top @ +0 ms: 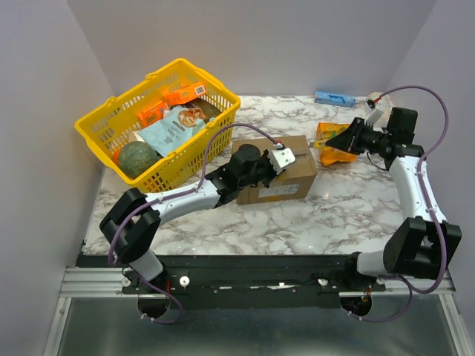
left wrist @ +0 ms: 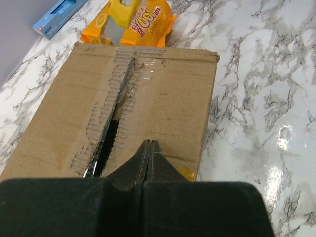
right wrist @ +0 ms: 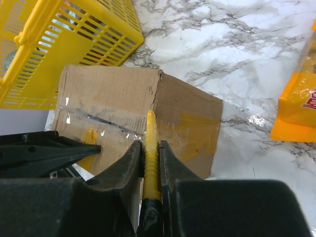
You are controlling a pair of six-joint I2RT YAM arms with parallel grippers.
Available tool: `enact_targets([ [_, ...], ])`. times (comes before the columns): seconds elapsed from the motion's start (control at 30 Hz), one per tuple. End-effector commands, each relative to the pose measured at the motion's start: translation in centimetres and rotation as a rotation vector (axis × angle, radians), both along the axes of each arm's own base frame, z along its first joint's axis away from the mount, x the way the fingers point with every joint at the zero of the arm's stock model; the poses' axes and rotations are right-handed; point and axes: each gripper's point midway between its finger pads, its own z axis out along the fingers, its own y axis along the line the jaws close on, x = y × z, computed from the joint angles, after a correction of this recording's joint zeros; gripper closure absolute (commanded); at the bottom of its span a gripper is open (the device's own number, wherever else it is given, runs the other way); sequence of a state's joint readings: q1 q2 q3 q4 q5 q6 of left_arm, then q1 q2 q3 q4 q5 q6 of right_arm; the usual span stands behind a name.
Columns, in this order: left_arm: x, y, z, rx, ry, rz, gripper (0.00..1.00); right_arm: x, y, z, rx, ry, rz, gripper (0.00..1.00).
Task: Unpack the express box
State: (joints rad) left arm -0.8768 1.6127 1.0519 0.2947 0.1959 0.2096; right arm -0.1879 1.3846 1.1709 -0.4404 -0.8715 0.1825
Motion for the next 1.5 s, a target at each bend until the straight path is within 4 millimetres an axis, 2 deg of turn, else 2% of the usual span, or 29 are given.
enact_targets([
  [0.0,0.1,3.7,-9.6,0.237,0.199,0.115,1.00,-3.2,0.4,-1.7,0.018,0.118,-0.009,0.99],
  [0.13,0.3,3.7,-9.8,0.231,0.216,0.129,1.00,-3.8,0.2,-2.4,0.003,0.136,-0.033,1.00],
  [0.73,1.1,3.2,-10.1,0.211,0.262,0.152,1.00,-5.6,0.1,-2.7,0.000,0.169,-0.097,1.00],
  [1.47,2.3,3.9,-10.3,0.205,0.269,0.195,1.00,-7.8,0.2,-2.6,-0.049,0.204,-0.038,1.00],
])
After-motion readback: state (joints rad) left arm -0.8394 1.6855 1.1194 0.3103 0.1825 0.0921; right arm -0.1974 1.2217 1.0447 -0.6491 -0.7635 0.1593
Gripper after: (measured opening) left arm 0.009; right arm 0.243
